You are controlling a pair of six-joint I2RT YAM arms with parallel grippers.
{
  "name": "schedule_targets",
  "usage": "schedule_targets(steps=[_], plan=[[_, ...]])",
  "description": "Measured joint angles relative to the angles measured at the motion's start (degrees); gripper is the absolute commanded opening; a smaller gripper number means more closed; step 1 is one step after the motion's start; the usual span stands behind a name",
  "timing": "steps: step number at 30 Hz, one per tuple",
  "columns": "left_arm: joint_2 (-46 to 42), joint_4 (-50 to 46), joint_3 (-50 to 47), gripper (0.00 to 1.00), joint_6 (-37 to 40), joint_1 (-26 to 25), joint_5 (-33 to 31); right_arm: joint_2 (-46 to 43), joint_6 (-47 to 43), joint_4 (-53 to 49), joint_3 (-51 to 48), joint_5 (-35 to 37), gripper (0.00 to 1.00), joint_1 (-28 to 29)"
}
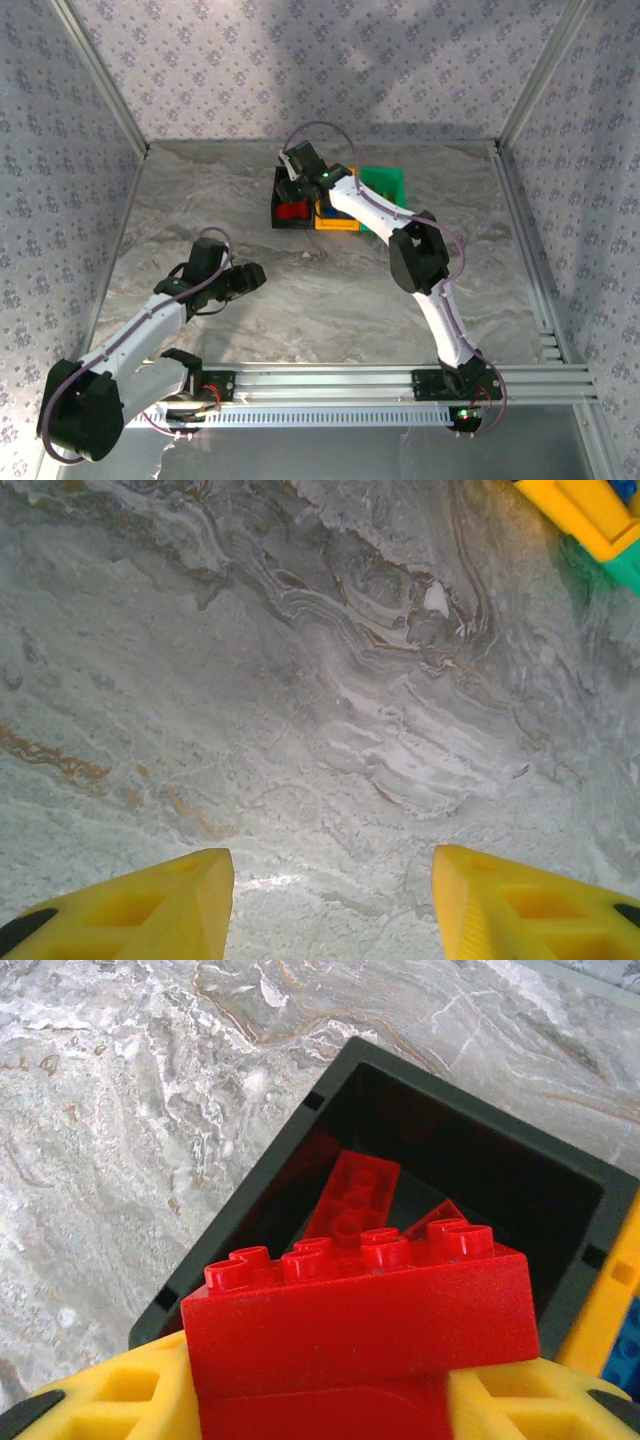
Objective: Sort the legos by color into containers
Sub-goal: Place the legos into the container.
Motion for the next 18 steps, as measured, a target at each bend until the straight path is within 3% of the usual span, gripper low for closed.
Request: schedule_targets(steps=[3,5,10,12,14,18], plan=[[0.0,-0.2,-0.2,0.55,0.1,0.0,0.2,3.4,0.0,-2.3,5.3,0.3,0.51,0.0],[0.0,-0.3,-0.2,0.56,0.3,0.0,0.6,4.4,0.0,-3.3,6.6,0.5,0.59,0.0],[-1.6,-2.1,-0.2,0.61,1.2,0.1,0.3,3.1,-0.4,-3.9,4.3,1.7,0.69,0.5],[-3.4,-3.1,-0.2,0.75,1.3,0.4,-0.8,0.1,-0.7,-2.7,-0.6,2.1,0.75,1.2],[-5.7,-3.9,-0.2,0.83,1.4,0.6,-2.1,-3.6,-0.8,-1.6,-5.9,2.1,0.78,1.7],[-9.7,-4.4,-0.2,0.84,1.2,1.5,-4.2,-10.6,-0.8,0.4,-12.3,1.5,0.78,2.2]])
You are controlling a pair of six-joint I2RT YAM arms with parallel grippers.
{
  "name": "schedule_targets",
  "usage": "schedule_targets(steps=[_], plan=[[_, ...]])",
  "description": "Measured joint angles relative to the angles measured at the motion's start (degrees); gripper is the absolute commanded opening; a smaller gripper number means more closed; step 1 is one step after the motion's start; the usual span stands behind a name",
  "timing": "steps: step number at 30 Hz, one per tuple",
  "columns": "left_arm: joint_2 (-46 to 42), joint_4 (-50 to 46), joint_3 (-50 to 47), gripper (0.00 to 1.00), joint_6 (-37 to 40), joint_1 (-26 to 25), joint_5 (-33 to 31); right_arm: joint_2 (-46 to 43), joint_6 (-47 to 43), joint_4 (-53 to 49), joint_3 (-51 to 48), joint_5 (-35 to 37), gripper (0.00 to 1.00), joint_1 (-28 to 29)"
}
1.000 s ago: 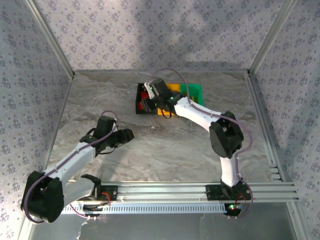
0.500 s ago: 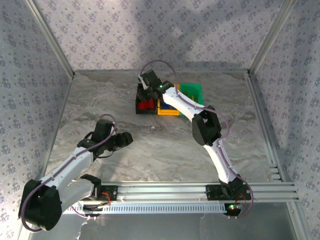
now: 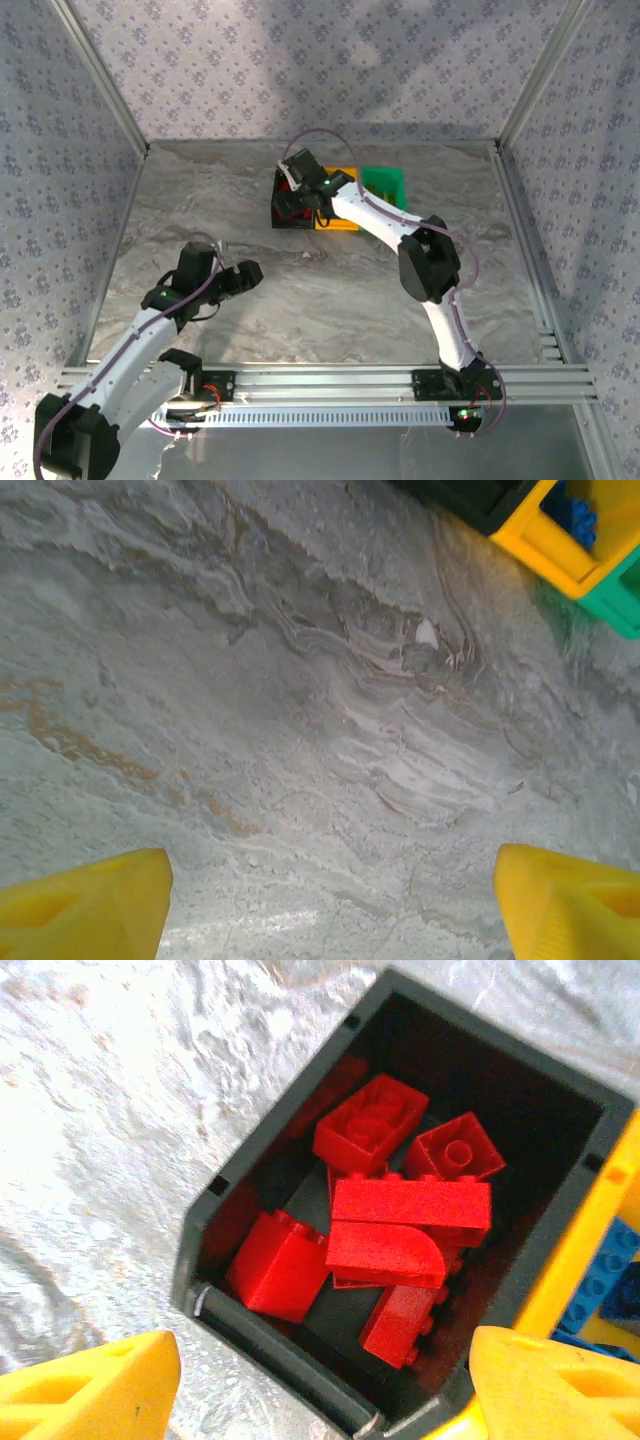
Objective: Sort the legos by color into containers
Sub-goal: Place the legos into the container, then reset both arms
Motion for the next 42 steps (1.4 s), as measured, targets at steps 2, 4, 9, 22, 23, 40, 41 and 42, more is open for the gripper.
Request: schedule_targets(steps=[2,4,9,22,23,40,41,42], plan=[[-0.3,-0.1,0.0,0.84,0.1,0.7,-0.6,-4.0,0.2,2.3,-3.7,-0.3,0.78,-0.3],[0.1,-0.5,0.0,0.84,0.5,1.2,-1.1,-8.8,0.4,4.6,-8.9,-0.3,0.78,-0.7],[1.7,-2.0,0.1,0.97,2.7,3.4,-2.1,-22.9,0.6,10.2,-25.7,1.7,0.8,-1.2],[1.7,-2.8,2.8,1.0,8.2,15.9,-11.2,-65.4,1.2,14.3,-65.2,11.8,1.0,-14.5],[1.7,-2.7,2.8,1.0,8.5,16.7,-12.2,-68.7,1.5,14.5,-66.9,12.3,1.0,-16.8],[-2.6,17.2,-9.9,1.0,9.7,20.8,-43.1,-63.3,3.5,39.2,-86.5,20.5,1.0,-39.5],[-2.6,18.9,-10.6,1.0,10.1,21.2,-43.9,-62.0,3.1,41.1,-86.6,20.3,1.0,-39.9],[-2.6,21.0,-11.5,1.0,10.6,21.6,-44.8,-60.5,2.7,43.2,-86.6,19.5,1.0,-40.4]])
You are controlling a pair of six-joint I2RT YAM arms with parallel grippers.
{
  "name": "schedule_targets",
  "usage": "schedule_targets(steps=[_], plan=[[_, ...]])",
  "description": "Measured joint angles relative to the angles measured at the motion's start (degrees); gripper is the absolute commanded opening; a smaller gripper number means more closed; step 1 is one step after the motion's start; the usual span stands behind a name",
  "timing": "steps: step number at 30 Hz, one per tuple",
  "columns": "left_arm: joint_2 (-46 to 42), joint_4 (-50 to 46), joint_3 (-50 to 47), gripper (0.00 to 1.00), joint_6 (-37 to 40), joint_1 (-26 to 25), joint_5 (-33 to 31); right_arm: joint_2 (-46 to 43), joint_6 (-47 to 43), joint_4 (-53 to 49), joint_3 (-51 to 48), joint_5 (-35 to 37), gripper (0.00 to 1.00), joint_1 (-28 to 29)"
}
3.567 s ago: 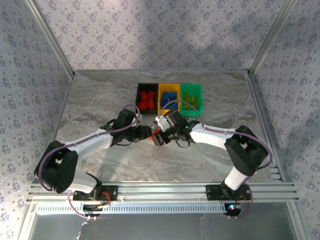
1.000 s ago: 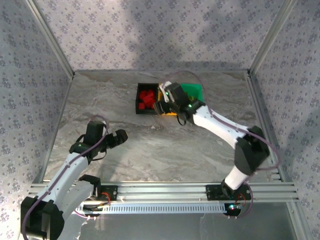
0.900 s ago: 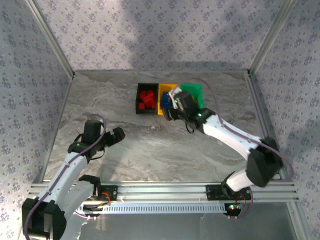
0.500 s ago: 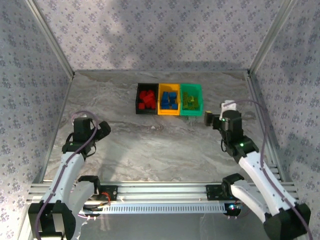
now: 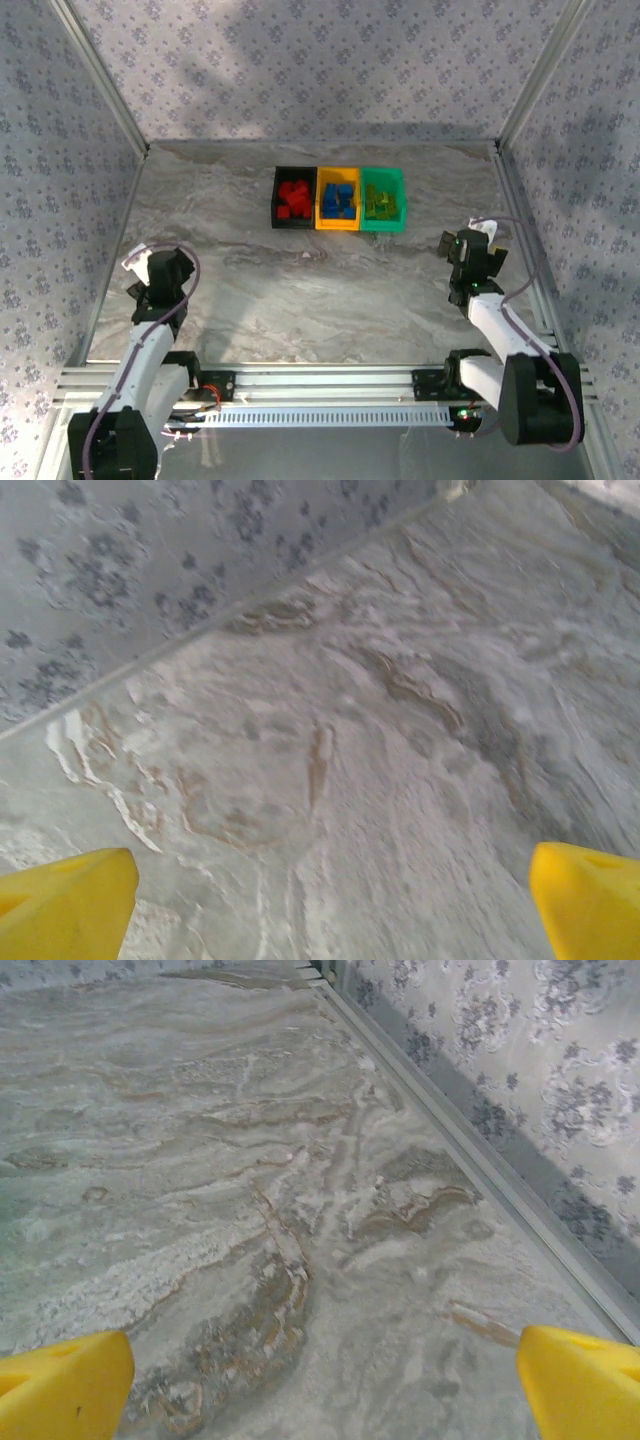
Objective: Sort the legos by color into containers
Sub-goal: Reset both arms
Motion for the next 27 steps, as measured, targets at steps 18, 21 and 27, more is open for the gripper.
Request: schedule_targets(steps=[18,21,27], plan=[[26.8,35.8,-4.2,1.0,13.1,1.8,-1.1,14.7,-3.2,18.3,-0.5,-9.8,1.0,-3.9],[31.6,42.2,-1.9,1.0,15.5,1.7,3.4,17.0,-4.4,20.0,-0.5,-13.3,1.0,-4.1],[41.8,50.7,0.8,1.0,25.0,-3.9,13.3,21.5,-7.9,22.9,-0.2,-18.9,1.0,-2.7]])
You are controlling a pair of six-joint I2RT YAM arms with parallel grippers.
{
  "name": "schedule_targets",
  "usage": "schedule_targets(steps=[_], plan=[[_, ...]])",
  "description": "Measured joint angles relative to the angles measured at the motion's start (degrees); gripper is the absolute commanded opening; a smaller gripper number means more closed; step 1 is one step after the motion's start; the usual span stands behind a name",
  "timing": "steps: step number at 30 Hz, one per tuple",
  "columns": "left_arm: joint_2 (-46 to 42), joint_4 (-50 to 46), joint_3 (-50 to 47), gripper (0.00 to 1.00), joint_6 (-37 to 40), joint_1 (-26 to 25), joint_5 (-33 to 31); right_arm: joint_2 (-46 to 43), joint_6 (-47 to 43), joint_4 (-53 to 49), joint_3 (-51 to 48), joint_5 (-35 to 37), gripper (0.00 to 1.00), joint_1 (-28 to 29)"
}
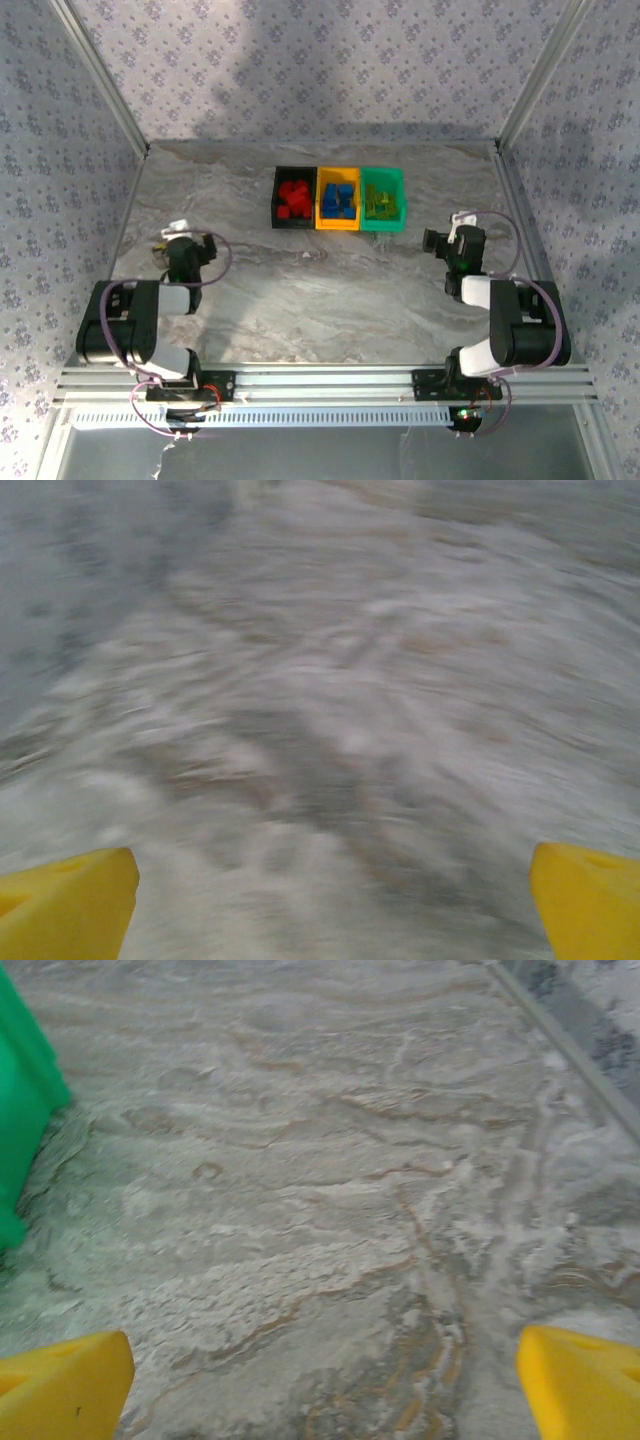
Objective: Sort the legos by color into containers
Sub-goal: Reset both arms
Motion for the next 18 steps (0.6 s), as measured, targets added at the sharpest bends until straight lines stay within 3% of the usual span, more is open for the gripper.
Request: schedule_targets(steps=[7,18], plan=[[2.5,-1.0,4.0,1.0,3.4,1.0,7.0,2.4,-1.9,1.9,0.3,-3.6,1.0,0.4],[2.5,-1.4,4.3,1.0,3.8,1.5,9.8,2.4,-2.0,2.2,0.3,-4.0,1.0,0.4]])
